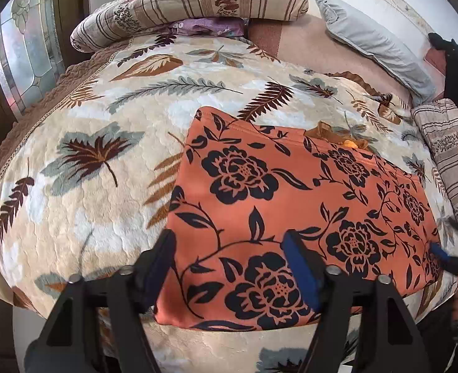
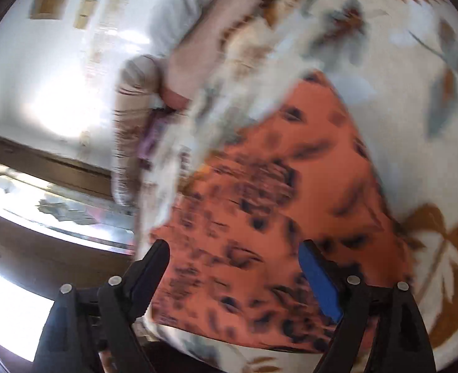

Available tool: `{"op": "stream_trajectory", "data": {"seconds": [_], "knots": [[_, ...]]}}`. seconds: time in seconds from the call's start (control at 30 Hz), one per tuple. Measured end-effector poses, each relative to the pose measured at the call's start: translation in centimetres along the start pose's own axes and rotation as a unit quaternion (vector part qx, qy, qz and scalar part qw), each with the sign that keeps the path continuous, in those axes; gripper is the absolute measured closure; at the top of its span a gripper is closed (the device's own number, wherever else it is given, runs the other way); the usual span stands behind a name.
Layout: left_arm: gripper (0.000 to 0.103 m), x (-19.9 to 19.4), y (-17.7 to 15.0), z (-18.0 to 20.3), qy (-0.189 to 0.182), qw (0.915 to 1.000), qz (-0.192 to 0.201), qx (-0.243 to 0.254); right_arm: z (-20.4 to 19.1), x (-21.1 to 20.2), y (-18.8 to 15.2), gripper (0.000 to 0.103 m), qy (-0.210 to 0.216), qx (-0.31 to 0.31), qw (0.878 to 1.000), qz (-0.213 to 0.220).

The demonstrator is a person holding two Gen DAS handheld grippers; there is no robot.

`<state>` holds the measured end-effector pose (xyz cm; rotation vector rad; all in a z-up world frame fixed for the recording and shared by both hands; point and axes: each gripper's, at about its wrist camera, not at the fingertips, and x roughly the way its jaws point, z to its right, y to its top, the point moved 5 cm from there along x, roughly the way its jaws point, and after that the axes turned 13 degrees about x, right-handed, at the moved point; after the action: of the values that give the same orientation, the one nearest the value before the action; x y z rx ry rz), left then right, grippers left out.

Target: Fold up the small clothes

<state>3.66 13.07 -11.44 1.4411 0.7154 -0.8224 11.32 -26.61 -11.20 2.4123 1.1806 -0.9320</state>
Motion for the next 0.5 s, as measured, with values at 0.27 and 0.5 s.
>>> {"op": "stream_trajectory", "data": {"seconds": [0.27,0.5], "knots": [[0.024,2.9,-2.7,0.6,0.021,0.9986,-0.031,0.039,-1.5,-4.0,-3.4,0.013,0.039,-0.022,0.998,0.033],[0.024,1.2,-1.9,0.5,0.030,0.9989,-0.023,0.029,2.2,-5.8,-6.0,0.013,0.033,0.036,0.997,0.054]]}}
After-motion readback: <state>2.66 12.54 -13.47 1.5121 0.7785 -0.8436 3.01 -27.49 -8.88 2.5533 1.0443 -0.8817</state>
